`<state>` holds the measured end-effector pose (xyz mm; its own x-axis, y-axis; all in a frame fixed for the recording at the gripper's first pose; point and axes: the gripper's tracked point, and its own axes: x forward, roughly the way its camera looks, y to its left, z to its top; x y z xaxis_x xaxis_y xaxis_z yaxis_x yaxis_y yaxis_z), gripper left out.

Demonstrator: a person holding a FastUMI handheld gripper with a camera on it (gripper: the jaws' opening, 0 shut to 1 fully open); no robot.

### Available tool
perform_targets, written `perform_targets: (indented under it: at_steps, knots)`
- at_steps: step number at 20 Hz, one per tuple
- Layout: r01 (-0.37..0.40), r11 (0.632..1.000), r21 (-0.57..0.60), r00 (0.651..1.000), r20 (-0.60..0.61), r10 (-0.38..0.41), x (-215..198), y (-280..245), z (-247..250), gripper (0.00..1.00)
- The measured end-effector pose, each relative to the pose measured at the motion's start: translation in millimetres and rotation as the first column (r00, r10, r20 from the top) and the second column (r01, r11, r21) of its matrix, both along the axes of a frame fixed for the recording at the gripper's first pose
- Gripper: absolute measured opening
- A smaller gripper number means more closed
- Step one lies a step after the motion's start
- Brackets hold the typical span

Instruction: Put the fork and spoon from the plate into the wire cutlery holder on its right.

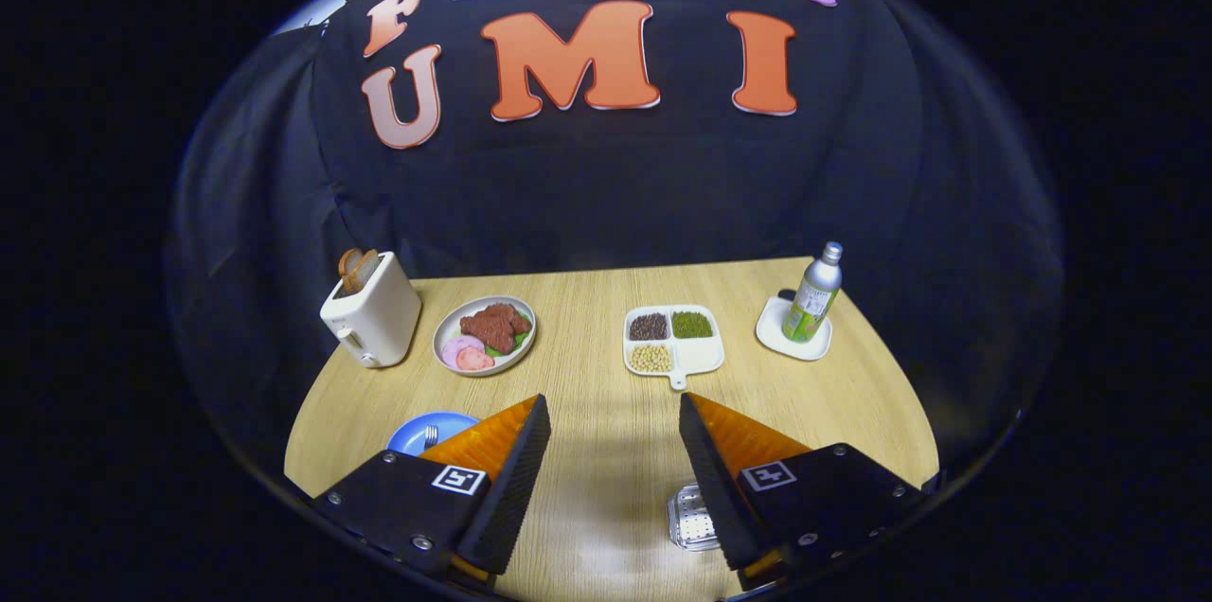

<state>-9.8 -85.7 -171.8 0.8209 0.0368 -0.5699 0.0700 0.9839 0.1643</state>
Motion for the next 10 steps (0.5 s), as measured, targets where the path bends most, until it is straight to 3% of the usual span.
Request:
perform_targets:
  at_steps: [6,10]
  knots:
    - [0.018,1.0,-0.013,0.976,0.219,-0.014,10.1,44.1,50.7,0.83]
    - [0.021,0.999,-0.032,0.959,0.283,-0.011,12.2,69.0,65.6,0.83]
